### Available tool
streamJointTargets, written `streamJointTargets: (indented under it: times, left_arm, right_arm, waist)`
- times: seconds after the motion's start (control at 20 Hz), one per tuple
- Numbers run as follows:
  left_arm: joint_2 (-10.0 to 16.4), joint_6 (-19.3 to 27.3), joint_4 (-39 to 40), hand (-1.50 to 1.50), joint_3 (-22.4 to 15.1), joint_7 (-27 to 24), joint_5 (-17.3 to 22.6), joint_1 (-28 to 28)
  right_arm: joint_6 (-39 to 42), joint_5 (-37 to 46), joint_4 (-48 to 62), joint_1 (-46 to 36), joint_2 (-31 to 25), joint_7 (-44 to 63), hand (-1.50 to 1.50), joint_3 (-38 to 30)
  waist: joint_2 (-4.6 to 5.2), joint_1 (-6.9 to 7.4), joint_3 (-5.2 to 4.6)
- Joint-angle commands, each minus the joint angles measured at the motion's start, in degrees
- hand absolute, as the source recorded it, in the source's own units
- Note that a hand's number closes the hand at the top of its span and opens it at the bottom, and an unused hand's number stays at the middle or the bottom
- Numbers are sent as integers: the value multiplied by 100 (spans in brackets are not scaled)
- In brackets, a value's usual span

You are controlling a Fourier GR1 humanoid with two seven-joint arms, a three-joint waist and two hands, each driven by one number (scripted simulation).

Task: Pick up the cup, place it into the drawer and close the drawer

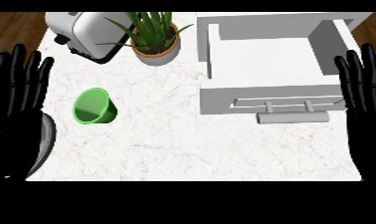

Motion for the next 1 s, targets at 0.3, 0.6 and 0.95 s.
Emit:
streamJointTargets:
  times: [0.3, 0.6, 0.95]
  left_arm:
    - [-457, 2831, 904, -150, 475, 413, -1087, -760]
    - [-463, 3950, 2232, -150, -159, -171, -1097, -1342]
    - [-464, 4141, 2693, -150, -135, -448, -819, -1618]
  right_arm:
    - [391, -588, 233, 61, 103, 536, -150, 335]
    - [287, -661, 217, -195, 191, 755, -150, 270]
    - [167, -359, 250, -323, 333, 836, -150, 410]
  waist:
    - [-108, 47, -142]
    - [-151, 88, -140]
    - [-158, 120, -139]
